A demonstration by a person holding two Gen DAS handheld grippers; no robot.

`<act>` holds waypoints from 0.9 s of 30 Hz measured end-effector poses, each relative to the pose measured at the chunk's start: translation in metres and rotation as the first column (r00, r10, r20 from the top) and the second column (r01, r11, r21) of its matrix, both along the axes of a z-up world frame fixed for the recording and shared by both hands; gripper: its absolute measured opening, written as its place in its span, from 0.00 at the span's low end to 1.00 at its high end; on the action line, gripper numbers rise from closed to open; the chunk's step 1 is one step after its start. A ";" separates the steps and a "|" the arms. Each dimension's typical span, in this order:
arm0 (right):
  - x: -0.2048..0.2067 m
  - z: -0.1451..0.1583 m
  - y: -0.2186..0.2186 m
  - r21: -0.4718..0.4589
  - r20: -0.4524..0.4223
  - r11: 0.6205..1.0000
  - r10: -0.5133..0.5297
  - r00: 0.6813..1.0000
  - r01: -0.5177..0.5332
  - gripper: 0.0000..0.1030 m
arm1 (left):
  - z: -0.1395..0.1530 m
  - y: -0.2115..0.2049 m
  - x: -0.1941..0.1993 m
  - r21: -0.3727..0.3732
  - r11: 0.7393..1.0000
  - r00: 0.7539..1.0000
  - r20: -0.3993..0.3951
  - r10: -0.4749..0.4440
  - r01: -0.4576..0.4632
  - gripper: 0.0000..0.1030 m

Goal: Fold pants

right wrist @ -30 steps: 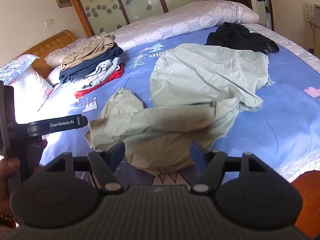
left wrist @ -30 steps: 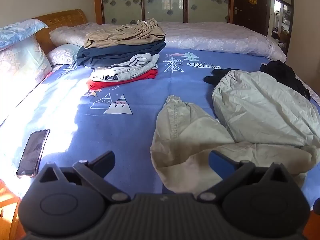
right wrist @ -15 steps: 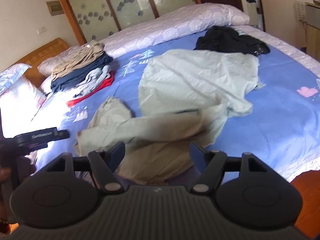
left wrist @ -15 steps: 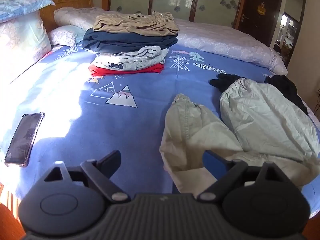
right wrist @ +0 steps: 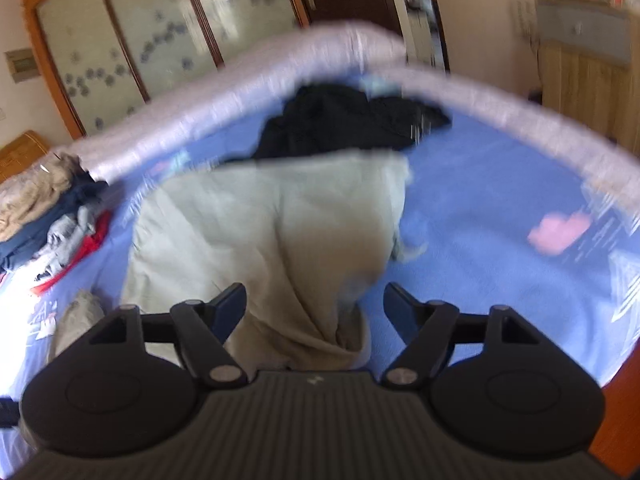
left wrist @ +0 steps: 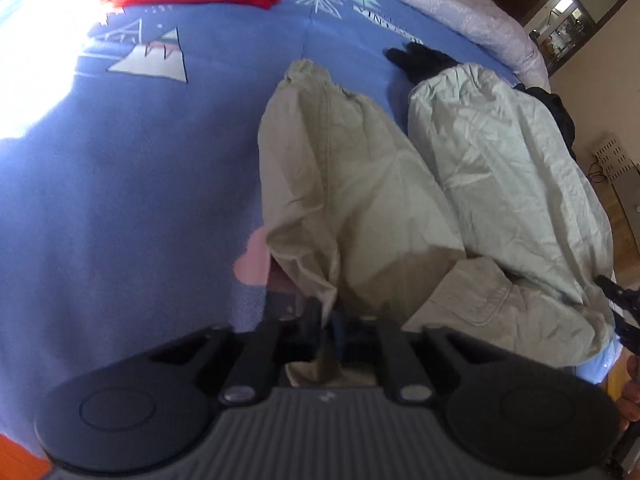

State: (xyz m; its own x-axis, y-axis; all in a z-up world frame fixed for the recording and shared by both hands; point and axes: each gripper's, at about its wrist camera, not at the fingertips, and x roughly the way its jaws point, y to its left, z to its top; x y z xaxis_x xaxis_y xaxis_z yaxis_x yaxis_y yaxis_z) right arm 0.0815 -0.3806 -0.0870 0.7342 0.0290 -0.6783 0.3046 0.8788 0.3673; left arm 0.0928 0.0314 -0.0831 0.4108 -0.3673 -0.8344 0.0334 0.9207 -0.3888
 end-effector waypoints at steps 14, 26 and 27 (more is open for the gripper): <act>-0.098 0.232 -0.048 -0.020 0.661 0.991 -0.085 0.746 0.131 0.02 | 0.171 0.130 -0.008 0.019 0.928 0.844 0.425 0.329 -0.371 0.04; -0.098 0.122 0.084 -0.034 0.317 0.903 0.417 0.852 -0.429 0.57 | 0.187 0.049 -0.079 -0.093 0.995 0.890 0.457 0.007 0.040 0.04; -0.102 0.114 0.110 -0.091 0.281 0.863 0.500 0.819 -0.496 0.61 | 0.199 0.039 -0.082 -0.092 0.992 0.878 0.478 -0.026 0.080 0.04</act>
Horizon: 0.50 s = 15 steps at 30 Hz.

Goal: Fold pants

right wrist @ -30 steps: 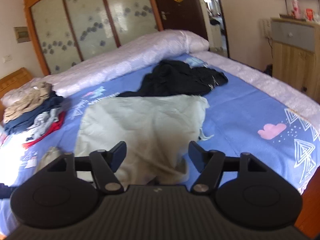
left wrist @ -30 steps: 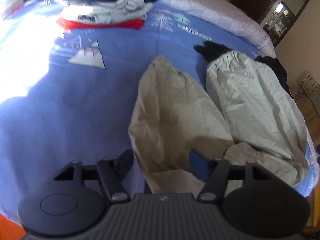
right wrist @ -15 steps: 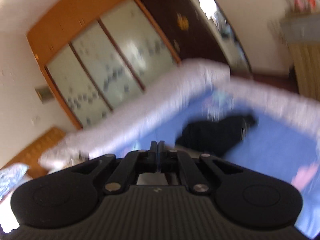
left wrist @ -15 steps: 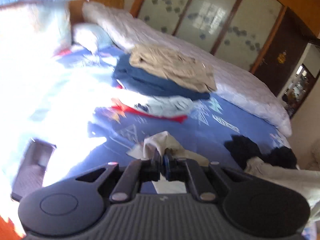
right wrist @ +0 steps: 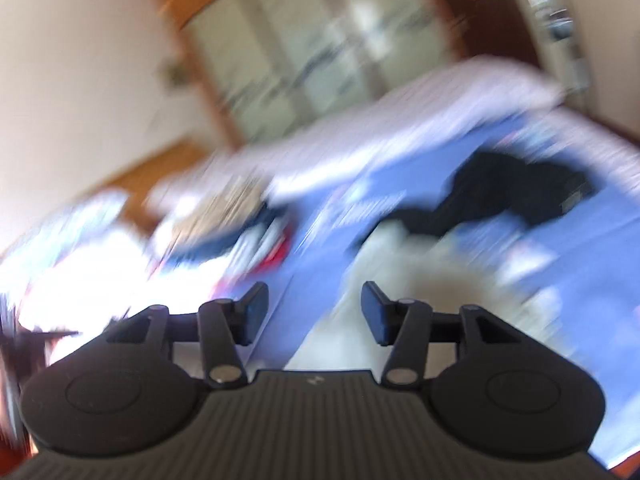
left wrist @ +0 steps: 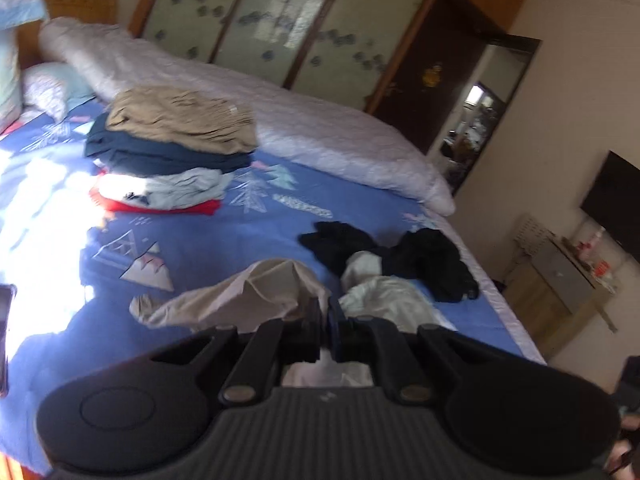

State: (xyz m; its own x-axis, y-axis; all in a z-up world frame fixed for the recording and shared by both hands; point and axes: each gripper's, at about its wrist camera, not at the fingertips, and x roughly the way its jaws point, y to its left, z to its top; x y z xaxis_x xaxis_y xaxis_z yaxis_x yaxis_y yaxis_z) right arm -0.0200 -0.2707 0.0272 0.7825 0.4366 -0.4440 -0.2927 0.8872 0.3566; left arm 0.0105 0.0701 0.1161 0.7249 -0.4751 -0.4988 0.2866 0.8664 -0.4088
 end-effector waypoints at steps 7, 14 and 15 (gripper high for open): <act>0.004 -0.022 0.107 -0.274 0.136 0.934 0.273 0.952 -0.228 0.62 | 0.051 -0.067 -0.037 -0.016 0.963 0.956 0.132 -0.264 0.268 0.05; 0.021 -0.050 0.024 -0.328 -0.063 0.944 0.012 0.998 -0.032 0.04 | 0.061 -0.069 -0.043 0.176 0.964 0.956 0.184 -0.230 0.198 0.36; 0.017 -0.056 0.001 -0.329 -0.104 0.944 -0.041 0.994 0.005 0.04 | 0.067 -0.067 -0.039 0.185 0.968 0.957 0.205 -0.204 0.167 0.38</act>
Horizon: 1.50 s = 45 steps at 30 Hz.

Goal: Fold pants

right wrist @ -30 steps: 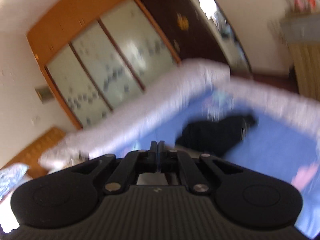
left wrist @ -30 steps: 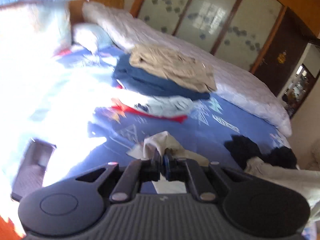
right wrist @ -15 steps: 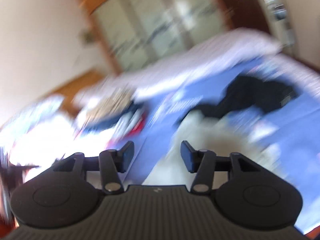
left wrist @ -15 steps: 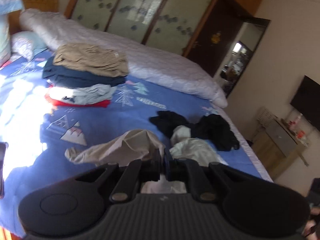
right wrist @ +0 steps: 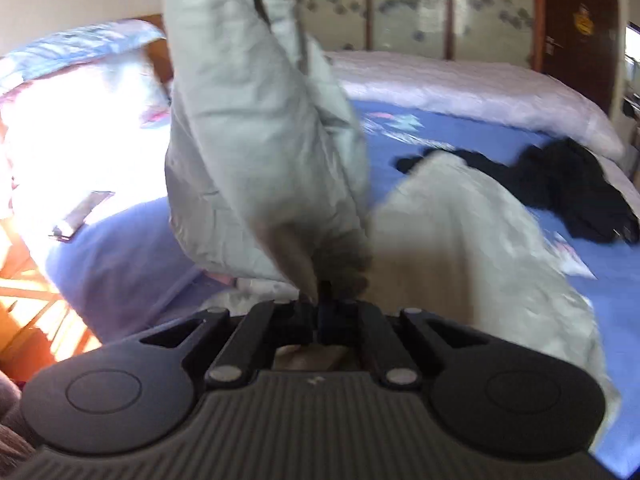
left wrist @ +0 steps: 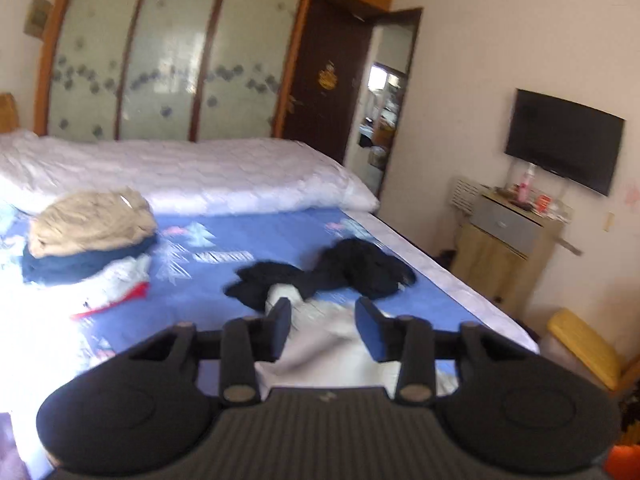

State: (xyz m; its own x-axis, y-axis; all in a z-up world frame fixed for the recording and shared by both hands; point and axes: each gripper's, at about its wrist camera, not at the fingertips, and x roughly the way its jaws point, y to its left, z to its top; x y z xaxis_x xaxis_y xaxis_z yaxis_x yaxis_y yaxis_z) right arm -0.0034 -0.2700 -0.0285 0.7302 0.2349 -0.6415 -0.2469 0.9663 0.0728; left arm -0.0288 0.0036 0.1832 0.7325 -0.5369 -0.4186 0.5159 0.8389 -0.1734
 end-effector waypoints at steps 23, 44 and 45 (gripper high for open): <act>-0.024 -0.073 -0.166 0.552 -0.321 0.717 -0.288 0.902 0.425 0.45 | -0.216 -0.231 0.229 0.385 0.841 0.877 -0.438 -0.197 0.380 0.05; 0.073 -0.011 0.017 0.426 -0.027 0.902 0.090 0.996 -0.070 0.62 | -0.167 0.176 0.058 0.274 0.895 0.877 -0.240 0.417 -0.351 0.37; 0.071 -0.011 0.013 0.445 -0.045 0.894 0.081 0.996 -0.053 0.62 | -0.166 0.180 0.060 0.255 0.894 0.875 -0.231 0.426 -0.368 0.53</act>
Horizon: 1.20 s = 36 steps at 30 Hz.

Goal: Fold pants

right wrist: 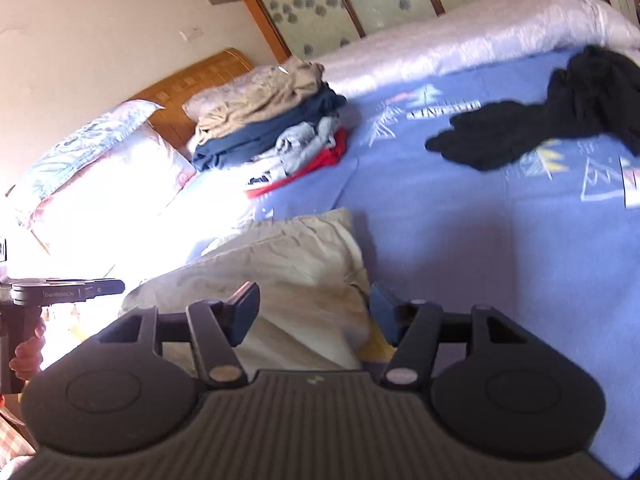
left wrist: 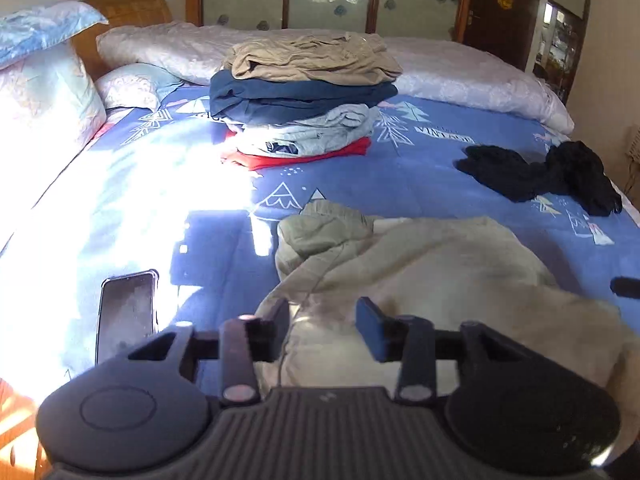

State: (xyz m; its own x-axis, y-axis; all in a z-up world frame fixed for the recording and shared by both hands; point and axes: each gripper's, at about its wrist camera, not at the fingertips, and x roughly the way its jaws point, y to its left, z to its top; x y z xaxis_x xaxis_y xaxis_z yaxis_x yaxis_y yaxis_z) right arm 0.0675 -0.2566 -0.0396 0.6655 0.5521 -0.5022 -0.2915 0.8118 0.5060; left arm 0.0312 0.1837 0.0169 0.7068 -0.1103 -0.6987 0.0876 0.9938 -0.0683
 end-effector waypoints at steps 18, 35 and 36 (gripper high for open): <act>0.027 -0.003 -0.002 0.352 -0.241 0.934 0.025 0.970 0.063 0.05 | 0.071 -0.026 0.037 -0.322 0.939 0.991 0.094 -0.090 0.116 0.02; -0.053 0.138 -0.086 -0.189 0.324 0.927 -0.253 0.911 0.325 0.71 | 0.061 -0.092 0.055 -0.224 0.965 0.990 0.025 -0.135 0.138 0.22; -0.056 0.110 -0.083 -0.224 0.257 0.917 -0.270 0.928 0.329 0.70 | 0.051 -0.101 0.058 -0.200 0.969 0.989 0.003 -0.147 0.145 0.25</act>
State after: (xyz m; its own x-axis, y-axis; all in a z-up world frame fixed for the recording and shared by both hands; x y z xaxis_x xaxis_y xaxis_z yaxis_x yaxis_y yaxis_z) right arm 0.0116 -0.3396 0.0702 0.8872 0.1798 -0.4250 -0.0921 0.9714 0.2186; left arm 0.0892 0.0823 0.0684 0.6647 -0.3498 -0.6601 0.2291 0.9365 -0.2656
